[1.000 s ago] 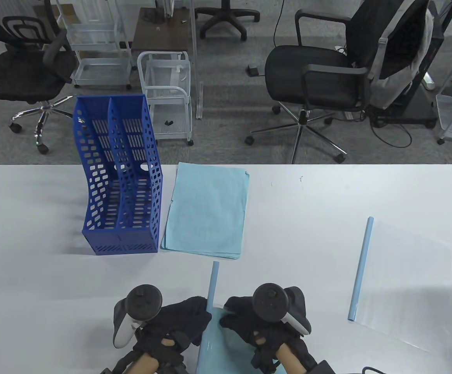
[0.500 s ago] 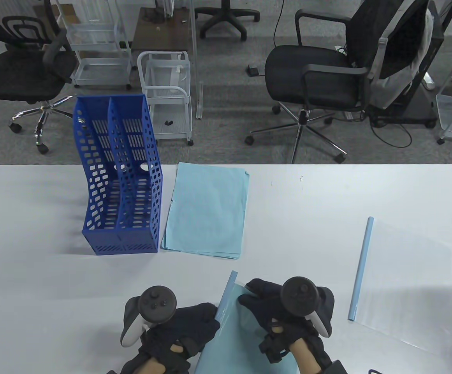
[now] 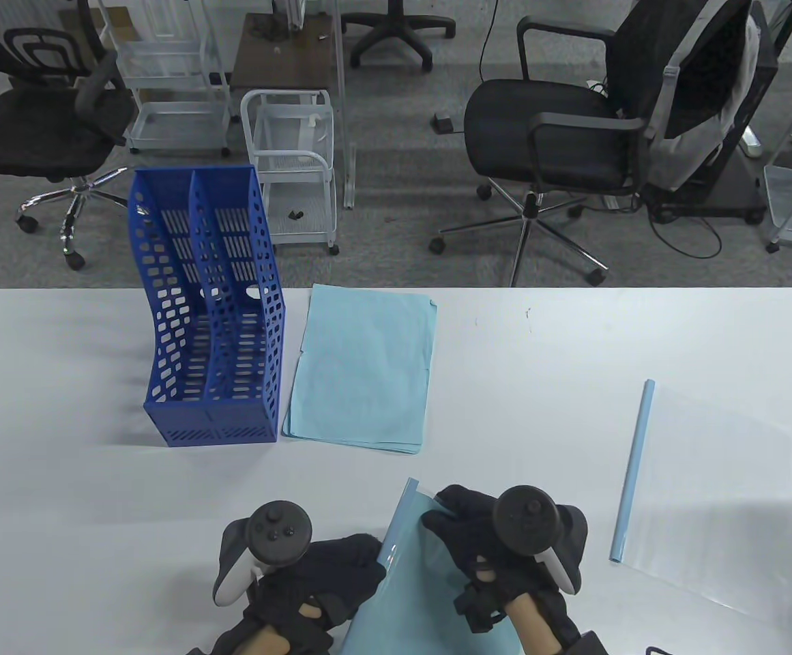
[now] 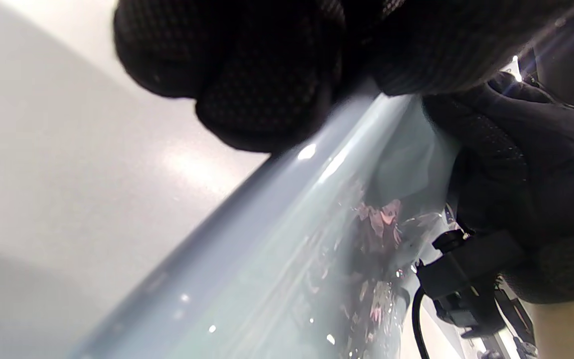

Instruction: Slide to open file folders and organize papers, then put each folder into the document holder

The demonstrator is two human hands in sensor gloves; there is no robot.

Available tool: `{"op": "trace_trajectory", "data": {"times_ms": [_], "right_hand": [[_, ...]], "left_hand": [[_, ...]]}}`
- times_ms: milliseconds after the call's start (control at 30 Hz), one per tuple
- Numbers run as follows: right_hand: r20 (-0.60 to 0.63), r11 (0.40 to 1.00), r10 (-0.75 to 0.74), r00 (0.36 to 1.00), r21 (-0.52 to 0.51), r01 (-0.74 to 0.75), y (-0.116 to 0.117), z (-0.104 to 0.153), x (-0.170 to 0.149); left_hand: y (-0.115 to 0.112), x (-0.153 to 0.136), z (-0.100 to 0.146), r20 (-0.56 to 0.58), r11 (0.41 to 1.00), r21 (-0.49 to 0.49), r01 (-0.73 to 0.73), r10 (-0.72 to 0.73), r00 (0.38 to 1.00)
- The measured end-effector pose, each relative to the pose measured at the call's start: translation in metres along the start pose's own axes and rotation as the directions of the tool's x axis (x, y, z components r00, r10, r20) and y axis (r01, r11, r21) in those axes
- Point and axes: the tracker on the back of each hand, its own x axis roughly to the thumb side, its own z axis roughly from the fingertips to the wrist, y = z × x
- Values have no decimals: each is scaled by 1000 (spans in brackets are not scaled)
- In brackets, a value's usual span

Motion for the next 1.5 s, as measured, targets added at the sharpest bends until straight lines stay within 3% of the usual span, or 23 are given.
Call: {"op": "trace_trajectory", "data": {"times_ms": [167,300,467,567,633,733,867,967,1033,1233,1367,1500], "right_hand": [[50,996,82,995,-42,-80,-1,2,3],[113,997,-28,993,-67,36,-6,4,5],[155,985,-53,987,-153,77,-10,8,3],[118,983,-17,993,-182,38,-10,9,5],[42,974,94,995,-209,-84,-13,11,5],[-43,916,225,973,-332,-226,-29,15,-2],[-122,914,76,990,-387,-118,-45,18,-20],[-141,928,-115,983,-369,55,-45,16,-37],[-173,943,-153,973,-321,91,-39,12,-44],[-213,979,-6,977,-201,-38,-18,8,-44],[-207,984,82,975,-140,-113,-7,5,-39],[-203,983,103,974,-127,-130,-3,4,-37]], "left_hand": [[-12,-18,-7,-55,980,-193,-49,39,998],[-27,-34,-15,-94,914,-363,-181,158,983],[-31,-36,-23,-96,856,-417,-306,293,951],[-28,-36,-25,-76,880,-357,-312,306,949],[-22,-38,-24,-75,896,-305,-323,316,946],[-7,-46,-19,-42,877,-221,-426,428,903],[17,-52,-8,61,803,-85,-590,595,802],[33,-54,-1,212,695,-11,-719,704,678],[43,-53,4,307,650,29,-759,717,626],[81,-42,25,584,574,227,-787,566,582],[120,-36,52,697,445,473,-761,339,632],[153,-37,68,696,331,638,-696,141,705]]}}
